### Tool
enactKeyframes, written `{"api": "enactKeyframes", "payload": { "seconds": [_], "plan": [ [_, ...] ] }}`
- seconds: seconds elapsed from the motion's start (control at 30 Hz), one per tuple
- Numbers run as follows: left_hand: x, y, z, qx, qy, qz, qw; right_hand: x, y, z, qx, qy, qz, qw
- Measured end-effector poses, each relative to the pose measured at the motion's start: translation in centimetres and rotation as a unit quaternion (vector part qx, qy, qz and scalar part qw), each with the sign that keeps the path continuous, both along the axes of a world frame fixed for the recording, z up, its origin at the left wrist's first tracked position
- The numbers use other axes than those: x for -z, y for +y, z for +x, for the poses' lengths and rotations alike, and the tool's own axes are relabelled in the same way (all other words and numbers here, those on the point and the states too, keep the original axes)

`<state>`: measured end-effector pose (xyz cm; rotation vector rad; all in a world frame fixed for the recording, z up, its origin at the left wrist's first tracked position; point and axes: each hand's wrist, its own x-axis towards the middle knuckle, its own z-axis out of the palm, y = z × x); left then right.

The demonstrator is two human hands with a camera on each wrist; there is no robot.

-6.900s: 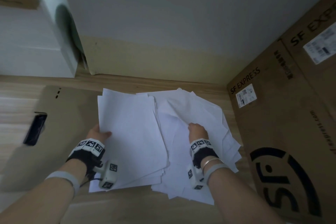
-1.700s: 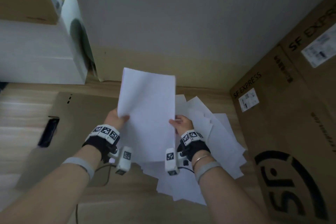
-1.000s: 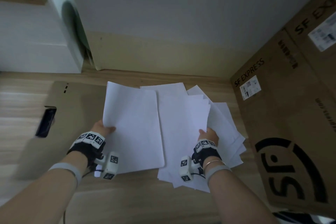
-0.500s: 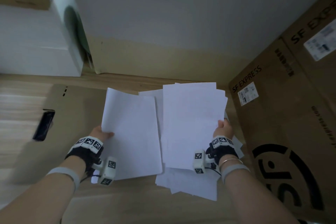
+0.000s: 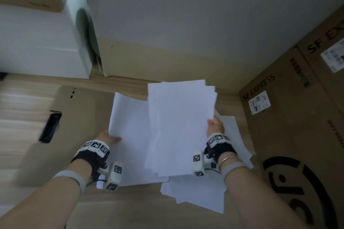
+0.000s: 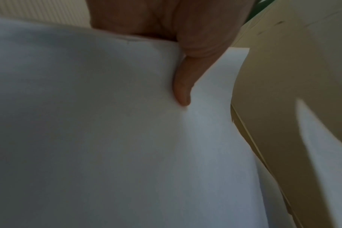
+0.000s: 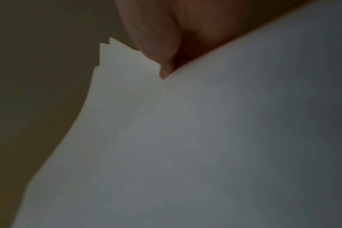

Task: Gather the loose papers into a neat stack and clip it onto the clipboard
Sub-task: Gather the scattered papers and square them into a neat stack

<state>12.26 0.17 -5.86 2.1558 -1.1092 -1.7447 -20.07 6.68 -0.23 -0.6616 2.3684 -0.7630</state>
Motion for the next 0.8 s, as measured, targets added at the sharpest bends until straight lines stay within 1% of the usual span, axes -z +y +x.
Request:
{"api": "enactKeyframes", "payload": {
  "seconds": [0.1, 0.23, 0.33, 0.43, 0.5, 0.57, 0.6, 0.67, 0.73, 0.8],
  "plan": [
    [-0.1, 0.2, -0.2, -0.008, 0.007, -0.02, 1.0, 1.6, -0.4, 3.8, -0.054, -0.02, 0.026, 0.998],
    [-0.8, 0.5, -0.4, -0.015, 0.032, -0.044, 0.998, 3.1, -0.6, 7.7, -0.071, -0.055, 0.055, 0.994],
    [-1.1, 0.4, -0.6, 0.001, 0.037, -0.042, 0.998, 3.9, -1.0, 9.6, -0.11, -0.067, 0.064, 0.99],
    [-1.1, 0.5, -0.6, 0.015, 0.017, -0.041, 0.999, 4.4, -1.7, 10.4, -0.151, -0.091, 0.063, 0.982],
    [-1.0, 0.6, -0.6, 0.018, 0.004, -0.038, 0.999, 4.4, -1.9, 9.4, -0.141, -0.085, 0.048, 0.985],
    [-0.8, 0.7, -0.5, 0.018, -0.002, -0.033, 0.999, 4.6, -1.9, 7.0, -0.095, -0.044, 0.036, 0.994],
    [-0.7, 0.7, -0.5, 0.017, -0.001, -0.032, 0.999, 4.7, -1.9, 5.5, -0.075, -0.016, 0.051, 0.996],
    [-0.5, 0.6, -0.4, 0.012, 0.005, -0.031, 0.999, 4.7, -1.5, 2.7, -0.053, 0.028, 0.131, 0.99],
    [-0.3, 0.5, -0.4, 0.01, 0.002, -0.031, 0.999, 4.5, -0.9, 0.7, -0.044, 0.038, 0.204, 0.977],
    [-0.1, 0.5, -0.4, 0.007, -0.001, -0.03, 1.0, 4.7, -0.4, -0.4, -0.038, 0.025, 0.225, 0.973]
  ]
}}
